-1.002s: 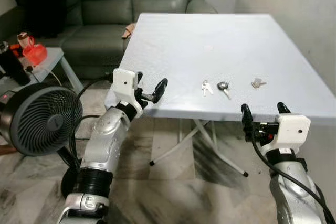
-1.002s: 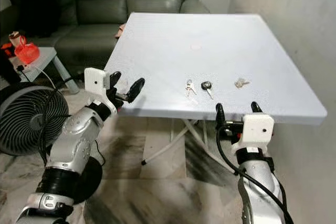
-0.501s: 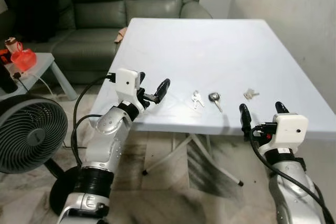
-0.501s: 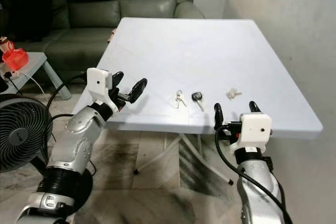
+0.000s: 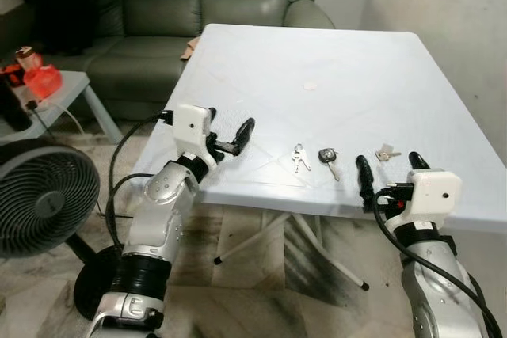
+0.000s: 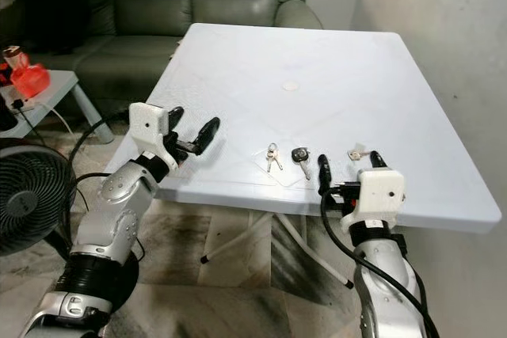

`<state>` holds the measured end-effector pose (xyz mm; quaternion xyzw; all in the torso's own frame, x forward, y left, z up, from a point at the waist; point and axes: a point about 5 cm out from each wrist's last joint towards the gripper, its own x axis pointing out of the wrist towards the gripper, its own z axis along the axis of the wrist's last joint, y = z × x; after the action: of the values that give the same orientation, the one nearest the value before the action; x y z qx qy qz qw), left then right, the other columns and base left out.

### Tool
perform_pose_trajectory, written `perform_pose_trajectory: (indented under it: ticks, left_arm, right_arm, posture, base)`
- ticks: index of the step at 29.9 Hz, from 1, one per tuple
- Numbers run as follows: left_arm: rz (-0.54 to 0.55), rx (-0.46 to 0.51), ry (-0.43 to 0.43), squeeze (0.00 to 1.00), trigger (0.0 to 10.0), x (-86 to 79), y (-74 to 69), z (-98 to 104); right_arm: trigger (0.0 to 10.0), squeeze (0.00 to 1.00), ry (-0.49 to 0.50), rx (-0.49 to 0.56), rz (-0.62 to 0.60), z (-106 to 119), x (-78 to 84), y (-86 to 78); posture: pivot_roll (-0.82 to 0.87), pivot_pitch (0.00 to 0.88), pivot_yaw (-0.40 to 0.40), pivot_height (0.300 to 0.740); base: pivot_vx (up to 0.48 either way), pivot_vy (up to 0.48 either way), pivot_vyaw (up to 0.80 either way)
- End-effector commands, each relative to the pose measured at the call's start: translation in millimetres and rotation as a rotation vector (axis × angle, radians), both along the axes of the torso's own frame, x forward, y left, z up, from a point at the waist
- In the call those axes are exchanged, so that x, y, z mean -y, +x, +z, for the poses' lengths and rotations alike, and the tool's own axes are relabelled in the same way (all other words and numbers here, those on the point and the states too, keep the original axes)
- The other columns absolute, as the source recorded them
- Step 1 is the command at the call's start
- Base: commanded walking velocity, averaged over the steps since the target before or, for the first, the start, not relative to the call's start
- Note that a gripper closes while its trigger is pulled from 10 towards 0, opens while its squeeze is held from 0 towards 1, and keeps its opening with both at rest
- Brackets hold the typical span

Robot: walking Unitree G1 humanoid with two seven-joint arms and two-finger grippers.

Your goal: Hang keys on a hook

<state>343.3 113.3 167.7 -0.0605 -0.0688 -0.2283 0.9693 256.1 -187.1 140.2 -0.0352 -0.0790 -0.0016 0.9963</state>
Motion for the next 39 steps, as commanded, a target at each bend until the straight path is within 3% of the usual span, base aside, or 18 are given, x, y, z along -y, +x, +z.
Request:
perform_pose_trajectory:
  ticks: [1, 5, 9, 25, 39]
  left_arm:
    - [0.003, 0.023, 0.017, 0.00, 10.0, -1.4, -1.7, 2.8]
    - [-0.008, 0.002, 0.007, 0.00, 10.0, -2.0, -2.9, 0.5]
    - [-0.009, -0.001, 0.001, 0.00, 10.0, -2.4, -3.1, 0.0]
    - [-0.020, 0.000, -0.004, 0.00, 10.0, -0.8, -2.2, 2.2]
    - [-0.023, 0.088, 0.031, 0.00, 10.0, 0.9, -8.1, 5.6]
  right_arm:
    - [10.0, 0.00, 0.000, -0.053, -0.078, -1.6, 6.3, 5.5]
    - [10.0, 0.00, 0.003, -0.068, -0.101, -1.5, 6.7, 7.5]
    - [10.0, 0.00, -0.018, -0.051, -0.040, 0.5, 1.3, 5.9]
    - [10.0, 0.00, -0.012, -0.066, -0.042, -1.1, -0.8, 1.1]
    - [10.0, 0.00, -0.045, -0.075, -0.012, -1.5, -0.7, 1.1]
  posture:
    - [-0.11, 0.040, 0.033, 0.740]
    - [-0.11, 0.043, 0.027, 0.740]
    - [-0.10, 0.051, 0.023, 0.740]
    - [-0.11, 0.055, 0.029, 0.740]
    - [-0.10, 0.044, 0.013, 0.740]
  base:
    - [0.000, 0.000, 0.00]
    - [0.000, 0.000, 0.00]
    - [0.000, 0.000, 0.00]
    - [0.370, 0.000, 0.00]
    - [0.024, 0.000, 0.00]
